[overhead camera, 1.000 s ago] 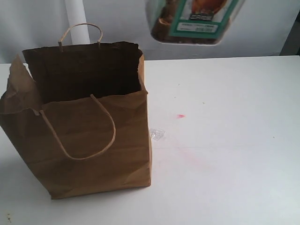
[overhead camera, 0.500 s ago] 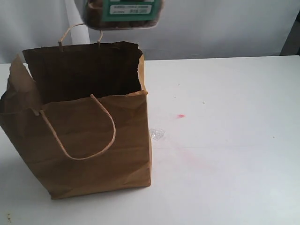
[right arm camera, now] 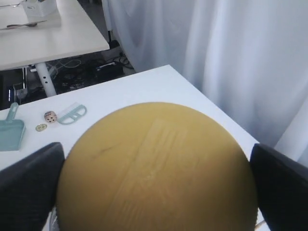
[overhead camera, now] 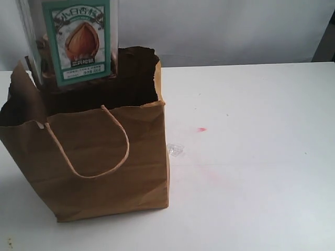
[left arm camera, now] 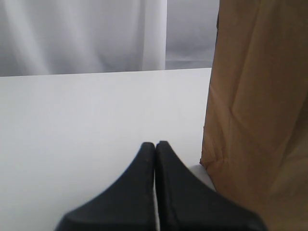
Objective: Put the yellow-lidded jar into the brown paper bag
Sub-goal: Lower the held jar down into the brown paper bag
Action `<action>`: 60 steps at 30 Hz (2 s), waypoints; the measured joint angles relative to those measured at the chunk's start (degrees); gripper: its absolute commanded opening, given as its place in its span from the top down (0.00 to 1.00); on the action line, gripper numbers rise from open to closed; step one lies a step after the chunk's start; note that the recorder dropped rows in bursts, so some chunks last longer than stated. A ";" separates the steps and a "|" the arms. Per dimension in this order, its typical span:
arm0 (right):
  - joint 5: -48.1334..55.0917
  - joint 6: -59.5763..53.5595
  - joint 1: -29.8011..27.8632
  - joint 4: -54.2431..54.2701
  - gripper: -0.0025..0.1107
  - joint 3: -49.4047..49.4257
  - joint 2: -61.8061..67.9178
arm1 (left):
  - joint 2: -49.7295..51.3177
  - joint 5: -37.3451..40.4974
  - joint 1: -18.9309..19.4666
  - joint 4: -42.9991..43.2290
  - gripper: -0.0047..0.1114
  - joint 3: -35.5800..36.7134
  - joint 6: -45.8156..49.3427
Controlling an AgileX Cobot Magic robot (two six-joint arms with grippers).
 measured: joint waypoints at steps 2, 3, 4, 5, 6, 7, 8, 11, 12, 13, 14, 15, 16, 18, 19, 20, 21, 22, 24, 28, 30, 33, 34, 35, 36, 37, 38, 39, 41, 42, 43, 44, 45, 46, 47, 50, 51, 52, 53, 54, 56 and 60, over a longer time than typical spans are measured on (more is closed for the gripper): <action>0.00 0.00 0.11 -0.13 0.98 0.00 1.23 | 0.00 0.00 0.00 0.00 0.95 0.00 0.00; 0.00 0.00 0.11 -0.25 0.98 0.00 1.75 | 0.00 0.00 0.00 0.00 0.95 0.00 0.00; 0.00 0.00 0.11 -0.36 0.98 0.00 2.26 | 0.00 0.00 0.00 0.00 0.95 0.00 0.00; 0.13 0.00 0.11 -0.37 0.98 0.00 2.59 | 0.00 0.00 0.00 0.00 0.95 0.00 0.00; 0.26 0.00 0.11 -0.46 0.98 0.00 3.01 | 0.00 0.00 0.00 0.00 0.95 0.00 0.00; 0.67 0.00 0.11 -0.59 0.98 0.00 3.35 | 0.00 0.00 0.00 0.00 0.95 0.00 0.00; 1.08 0.00 0.11 -0.59 0.98 0.00 3.62 | 0.00 0.00 0.00 0.00 0.95 0.00 0.00; 2.58 -0.12 0.11 -0.98 0.98 0.00 4.67 | 0.00 0.00 0.00 0.00 0.95 0.00 0.00; 3.12 -0.12 0.11 -1.37 0.98 0.00 4.97 | 0.00 0.00 0.00 0.00 0.95 0.00 0.00; 3.59 -0.12 0.11 -1.83 0.98 0.00 5.46 | 0.00 0.00 0.00 0.00 0.95 0.00 0.00; 3.92 -0.12 0.11 -2.21 0.98 0.00 5.88 | 0.00 0.00 0.00 0.00 0.95 0.00 0.00; 4.30 -0.12 0.11 -2.95 0.98 0.00 6.36 | 0.00 0.00 0.00 0.00 0.95 0.00 0.00; 4.57 -0.12 0.11 -3.72 0.98 0.00 6.85 | 0.00 0.00 0.00 0.00 0.95 0.00 0.00; 4.89 -0.12 0.11 -5.58 0.98 0.00 7.81 | 0.00 0.00 0.00 0.00 0.95 0.00 0.00; 4.95 0.02 0.11 -6.75 0.98 0.00 8.38 | 0.00 0.00 0.00 0.00 0.95 0.00 0.00; 5.04 0.29 0.11 -7.81 0.98 0.00 8.96 | 0.00 0.00 0.00 0.00 0.95 0.00 0.00; 5.16 0.42 0.11 -8.50 0.98 0.00 9.43 | 0.00 0.00 0.00 0.00 0.95 0.00 0.00; 5.16 0.46 0.11 -9.09 0.98 0.00 10.07 | 0.00 0.00 0.00 0.00 0.95 0.00 0.00; 5.16 0.60 0.11 -9.92 0.98 0.00 11.37 | 0.00 0.00 0.00 0.00 0.95 0.00 0.00; 5.16 0.60 0.11 -10.22 0.98 0.00 13.84 | 0.00 0.00 0.00 0.00 0.95 0.00 0.00; 5.42 0.60 0.11 -10.26 0.98 0.00 14.96 | 0.00 0.00 0.00 0.00 0.95 0.00 0.00; 5.91 0.70 0.11 -10.36 0.98 0.00 16.76 | 0.00 0.00 0.00 0.00 0.95 0.00 0.00; 6.33 0.70 0.11 -10.36 0.98 0.00 17.33 | 0.00 0.00 0.00 0.00 0.95 0.00 0.00; 6.60 0.70 0.11 -10.36 0.98 0.00 17.88 | 0.00 0.00 0.00 0.00 0.95 0.00 0.00; 6.86 0.70 0.11 -10.36 0.98 0.00 18.32 | 0.00 0.00 0.00 0.00 0.95 0.00 0.00; 7.00 0.70 0.11 -10.36 0.98 0.00 18.91 | 0.00 0.00 0.00 0.00 0.95 0.00 0.00; 7.10 0.70 0.11 -10.46 0.98 0.00 19.32 | 0.00 0.00 0.00 0.00 0.95 0.00 0.00; 7.24 0.70 0.11 -10.40 0.98 0.00 19.71 | 0.00 0.00 0.00 0.00 0.95 0.00 0.00; 7.35 0.70 0.11 -10.49 0.98 0.00 20.57 | 0.00 0.00 0.00 0.00 0.95 0.00 0.00; 7.46 0.70 0.11 -10.49 0.98 0.00 20.88 | 0.00 0.00 0.00 0.00 0.95 0.00 0.00; 7.59 0.74 0.11 -10.53 0.98 0.00 21.36 | 0.00 0.00 0.00 0.00 0.95 0.00 0.00; 7.59 0.84 0.11 -10.53 0.98 0.00 21.69 | 0.00 0.00 0.00 0.00 0.95 0.00 0.00; 7.71 0.84 0.11 -10.53 0.98 0.00 21.93 | 0.00 0.00 0.00 0.00 0.95 0.00 0.00; 7.79 0.84 0.11 -10.53 0.98 0.00 22.40 | 0.00 0.00 0.00 0.00 0.95 0.00 0.00; 7.85 0.89 0.11 -10.53 0.98 0.00 22.98 | 0.00 0.00 0.00 0.00 0.95 0.00 0.00; 7.94 1.03 0.11 -10.78 0.98 0.00 23.85 | 0.00 0.00 0.00 0.00 0.95 0.00 0.00; 8.09 1.13 0.11 -10.82 0.98 0.00 24.14 | 0.00 0.00 0.00 0.00 0.95 0.00 0.00; 8.08 1.51 0.11 -11.04 0.98 0.00 24.53 | 0.00 0.00 0.00 0.00 0.95 0.00 0.00; 8.08 1.74 0.11 -11.04 0.98 0.00 24.78 | 0.00 0.00 0.00 0.00 0.95 0.00 0.00; 8.08 1.72 0.11 -11.14 0.98 0.00 24.91 | 0.00 0.00 0.00 0.00 0.95 0.00 0.00; 8.20 2.06 0.11 -11.37 0.98 0.00 25.17 | 0.00 0.00 0.00 0.00 0.95 0.00 0.00; 8.20 2.19 0.11 -11.71 0.98 0.00 25.62 | 0.00 0.00 0.00 0.00 0.95 0.00 0.00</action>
